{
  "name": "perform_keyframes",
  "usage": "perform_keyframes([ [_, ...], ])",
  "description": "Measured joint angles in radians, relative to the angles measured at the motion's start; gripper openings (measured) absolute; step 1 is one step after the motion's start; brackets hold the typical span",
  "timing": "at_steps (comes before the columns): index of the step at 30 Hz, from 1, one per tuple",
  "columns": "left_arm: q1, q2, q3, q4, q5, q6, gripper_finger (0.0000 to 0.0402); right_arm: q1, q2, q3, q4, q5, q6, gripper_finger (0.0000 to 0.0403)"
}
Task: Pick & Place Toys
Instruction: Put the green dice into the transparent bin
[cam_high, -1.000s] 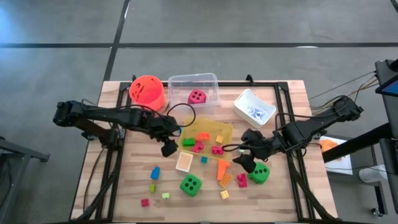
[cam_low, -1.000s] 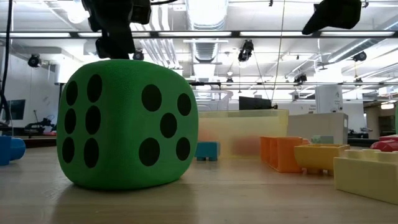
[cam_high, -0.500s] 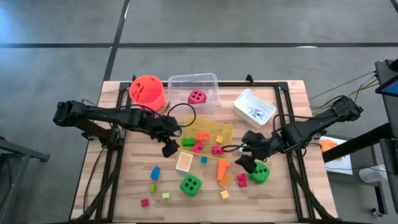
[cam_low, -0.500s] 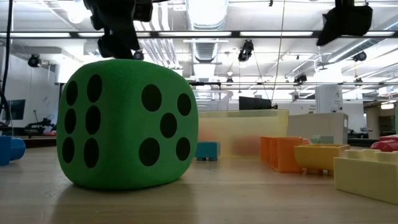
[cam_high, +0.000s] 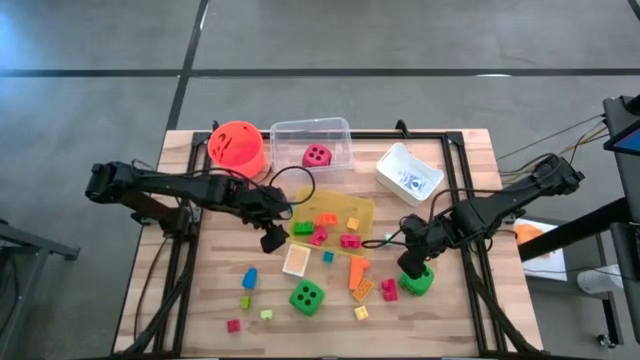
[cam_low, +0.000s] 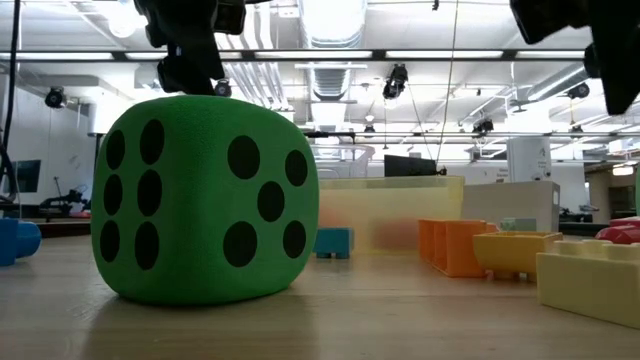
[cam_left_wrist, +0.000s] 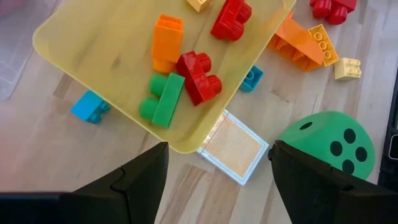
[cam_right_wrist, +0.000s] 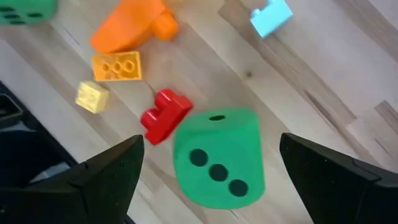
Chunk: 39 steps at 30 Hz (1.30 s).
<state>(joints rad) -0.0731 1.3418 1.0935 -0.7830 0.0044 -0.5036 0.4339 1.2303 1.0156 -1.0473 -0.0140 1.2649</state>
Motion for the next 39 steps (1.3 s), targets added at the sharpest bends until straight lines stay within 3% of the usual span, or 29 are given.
perform_keyframes([
  [12,0.000,0.000,0.000,0.000,0.016,0.000,0.0276,0.000,-0.020,-0.150,0.029,-0.136,-0.058,0.0372],
  [27,0.000,0.000,-0.001,-0.003,0.042,0.008,0.0276,0.000,-0.299,-0.468,0.386,-0.166,0.121,0.0371],
  [31,0.000,0.000,-0.001,-0.003,0.042,0.008,0.0276,0.000,-0.308,-0.530,0.540,-0.162,0.108,0.0371],
  [39,0.000,0.000,-0.002,-0.004,0.060,0.008,0.0276,0.000,-0.276,-0.587,0.614,-0.172,0.108,0.0371],
])
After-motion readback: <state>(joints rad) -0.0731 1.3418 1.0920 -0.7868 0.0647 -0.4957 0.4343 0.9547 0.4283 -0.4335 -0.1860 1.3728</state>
